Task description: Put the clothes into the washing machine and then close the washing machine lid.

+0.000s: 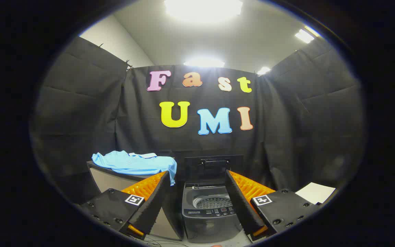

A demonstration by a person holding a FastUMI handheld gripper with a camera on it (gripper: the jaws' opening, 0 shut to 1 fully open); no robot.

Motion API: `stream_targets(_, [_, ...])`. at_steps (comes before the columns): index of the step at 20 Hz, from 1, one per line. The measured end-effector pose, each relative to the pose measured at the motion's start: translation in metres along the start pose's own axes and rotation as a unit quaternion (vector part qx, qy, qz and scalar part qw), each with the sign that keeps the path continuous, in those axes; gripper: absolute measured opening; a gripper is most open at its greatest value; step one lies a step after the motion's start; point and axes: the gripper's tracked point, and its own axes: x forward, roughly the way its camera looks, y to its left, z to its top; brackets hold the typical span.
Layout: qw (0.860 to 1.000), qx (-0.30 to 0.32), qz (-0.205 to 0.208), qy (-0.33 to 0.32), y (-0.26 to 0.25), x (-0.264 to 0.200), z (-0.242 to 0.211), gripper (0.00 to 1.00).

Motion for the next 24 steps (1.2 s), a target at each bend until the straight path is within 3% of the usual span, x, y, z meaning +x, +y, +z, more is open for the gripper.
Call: stream_targets(24, [1.0,-0.008,0.022,0.016,-0.006,-0.027,-0.009,0.99])
